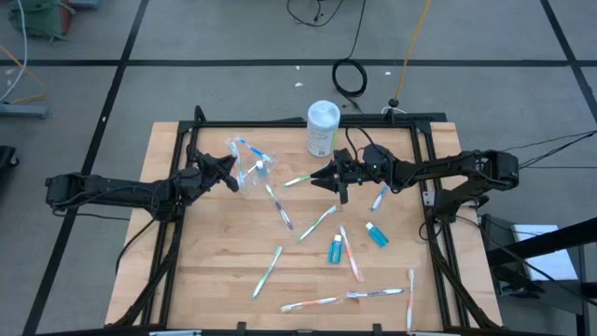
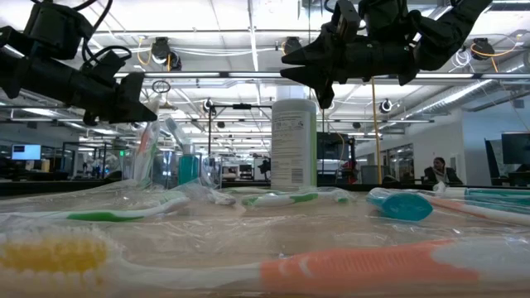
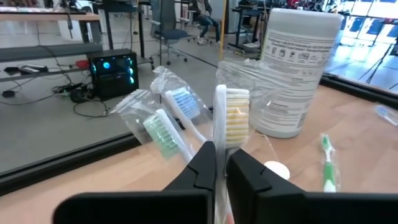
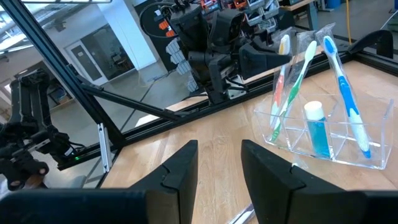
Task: Pick & Place toothbrushing station
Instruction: Put the orange toothbrush into the left of the transparent organizer
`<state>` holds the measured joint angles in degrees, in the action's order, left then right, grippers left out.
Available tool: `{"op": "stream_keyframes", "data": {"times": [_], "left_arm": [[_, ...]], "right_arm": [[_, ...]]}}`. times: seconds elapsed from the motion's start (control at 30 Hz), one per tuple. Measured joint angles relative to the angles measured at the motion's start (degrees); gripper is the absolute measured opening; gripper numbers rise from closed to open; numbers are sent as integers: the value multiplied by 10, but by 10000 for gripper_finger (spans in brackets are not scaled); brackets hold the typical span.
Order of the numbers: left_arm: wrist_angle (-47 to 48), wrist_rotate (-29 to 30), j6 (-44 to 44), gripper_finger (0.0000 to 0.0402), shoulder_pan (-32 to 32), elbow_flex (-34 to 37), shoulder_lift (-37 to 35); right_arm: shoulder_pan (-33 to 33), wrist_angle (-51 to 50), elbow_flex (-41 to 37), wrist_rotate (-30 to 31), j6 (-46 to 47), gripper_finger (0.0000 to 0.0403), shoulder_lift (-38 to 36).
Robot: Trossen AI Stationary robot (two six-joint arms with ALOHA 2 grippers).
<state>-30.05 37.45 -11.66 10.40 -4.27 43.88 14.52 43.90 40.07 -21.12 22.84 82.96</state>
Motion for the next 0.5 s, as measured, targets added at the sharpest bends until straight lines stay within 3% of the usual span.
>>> {"op": "stream_keyframes", "data": {"times": [0.5], "left_arm": [[21, -11, -20, 52, 0, 0, 0]], "right_arm": [[0, 0, 0, 0, 0, 114, 0]]}}
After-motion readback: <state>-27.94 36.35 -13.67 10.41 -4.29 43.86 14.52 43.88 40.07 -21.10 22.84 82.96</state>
